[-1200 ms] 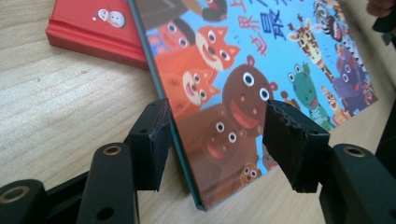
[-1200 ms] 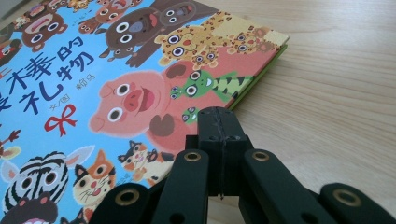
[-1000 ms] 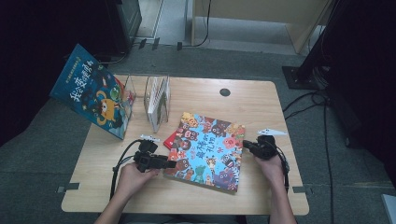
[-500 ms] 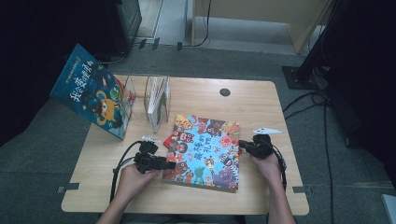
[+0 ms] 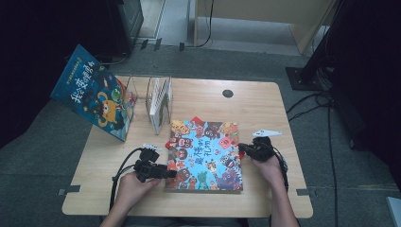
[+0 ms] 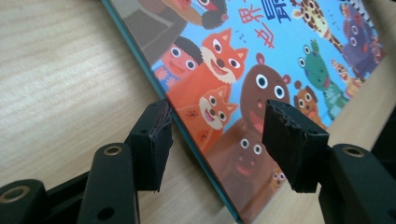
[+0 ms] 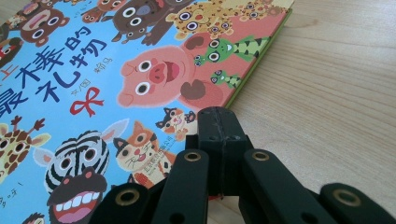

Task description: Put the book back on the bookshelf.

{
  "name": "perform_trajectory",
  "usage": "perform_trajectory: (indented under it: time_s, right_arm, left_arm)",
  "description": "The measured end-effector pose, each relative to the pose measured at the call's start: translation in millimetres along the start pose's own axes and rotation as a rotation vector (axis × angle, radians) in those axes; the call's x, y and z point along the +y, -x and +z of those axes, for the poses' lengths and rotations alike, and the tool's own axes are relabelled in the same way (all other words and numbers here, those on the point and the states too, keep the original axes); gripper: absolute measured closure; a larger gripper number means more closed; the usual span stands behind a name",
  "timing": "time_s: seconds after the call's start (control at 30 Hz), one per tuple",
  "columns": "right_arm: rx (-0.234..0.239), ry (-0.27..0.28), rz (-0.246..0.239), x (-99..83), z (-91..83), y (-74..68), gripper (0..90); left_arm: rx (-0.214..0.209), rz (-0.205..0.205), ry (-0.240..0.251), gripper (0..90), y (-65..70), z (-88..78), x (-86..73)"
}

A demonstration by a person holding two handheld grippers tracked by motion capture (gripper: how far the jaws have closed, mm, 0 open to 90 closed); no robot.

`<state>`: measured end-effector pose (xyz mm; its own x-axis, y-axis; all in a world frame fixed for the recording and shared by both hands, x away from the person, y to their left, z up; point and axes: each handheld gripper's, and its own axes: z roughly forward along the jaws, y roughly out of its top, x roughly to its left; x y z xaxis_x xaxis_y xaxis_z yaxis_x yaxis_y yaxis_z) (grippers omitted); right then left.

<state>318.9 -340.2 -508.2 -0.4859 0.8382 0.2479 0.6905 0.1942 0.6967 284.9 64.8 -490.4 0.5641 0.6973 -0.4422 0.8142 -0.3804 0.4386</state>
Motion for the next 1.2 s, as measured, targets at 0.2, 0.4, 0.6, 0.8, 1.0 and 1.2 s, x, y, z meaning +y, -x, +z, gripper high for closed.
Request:
perform_trajectory:
  time_s: [0.2,0.4,0.6,0.8,1.0,1.2]
  right_arm:
    - [0.004,0.0,0.006,-0.2,-0.2,0.3,90.0]
    - [-0.011,-0.004,-0.007,-2.0,-1.9,-3.8,90.0]
    - [-0.018,0.001,-0.016,-7.9,-5.9,-8.6,90.0]
    - [-0.022,0.0,-0.023,-14.9,-11.1,-14.7,90.0]
    - [-0.027,0.003,-0.029,-21.1,-15.1,-19.8,90.0]
    - [-0.035,0.009,-0.026,-23.9,-16.4,-22.5,90.0]
  left_arm:
    - [0.018,-0.009,0.008,41.5,-5.9,-2.3,3.6]
    - [0.003,-0.033,0.029,40.3,-15.5,0.5,13.3]
    - [0.011,-0.036,0.029,40.1,-20.0,7.1,23.5]
    - [0.013,-0.054,0.052,41.6,-23.9,11.6,28.7]
    - [0.021,-0.082,0.082,46.0,-24.7,13.5,29.2]
    - [0.012,-0.079,0.091,46.9,-26.2,13.5,28.2]
